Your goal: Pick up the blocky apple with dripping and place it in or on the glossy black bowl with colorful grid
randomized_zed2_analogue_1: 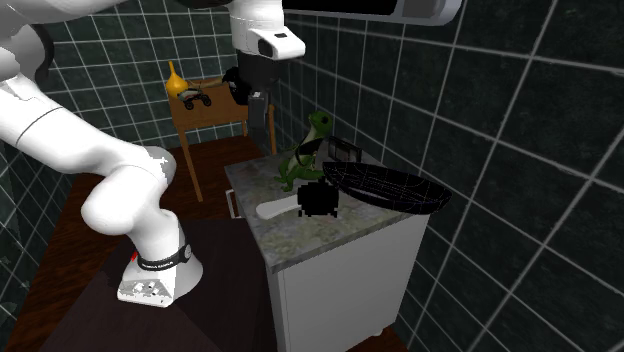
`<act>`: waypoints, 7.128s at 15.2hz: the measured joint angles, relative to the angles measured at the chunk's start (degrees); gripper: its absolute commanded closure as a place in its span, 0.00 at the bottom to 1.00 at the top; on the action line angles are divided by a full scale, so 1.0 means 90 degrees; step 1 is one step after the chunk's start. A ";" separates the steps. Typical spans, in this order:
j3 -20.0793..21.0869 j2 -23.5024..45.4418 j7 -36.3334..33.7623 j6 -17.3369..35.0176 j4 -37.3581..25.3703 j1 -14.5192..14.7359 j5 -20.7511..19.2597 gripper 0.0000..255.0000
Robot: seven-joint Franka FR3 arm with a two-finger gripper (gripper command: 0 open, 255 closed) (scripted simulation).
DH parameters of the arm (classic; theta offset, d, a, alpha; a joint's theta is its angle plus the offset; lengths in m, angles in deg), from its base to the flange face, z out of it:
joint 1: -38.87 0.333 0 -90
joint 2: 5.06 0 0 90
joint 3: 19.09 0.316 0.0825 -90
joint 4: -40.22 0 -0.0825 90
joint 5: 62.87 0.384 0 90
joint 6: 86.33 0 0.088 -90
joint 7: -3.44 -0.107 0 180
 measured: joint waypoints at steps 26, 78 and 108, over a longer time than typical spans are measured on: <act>0.1636 0.2802 -0.1654 0.4810 0.1612 0.0084 0.0079 0.00; 0.1420 0.2036 -0.1607 0.2337 -0.0108 0.0073 0.0069 1.00; 0.1934 0.6709 -0.2813 0.2386 -0.4921 0.0407 -0.1197 1.00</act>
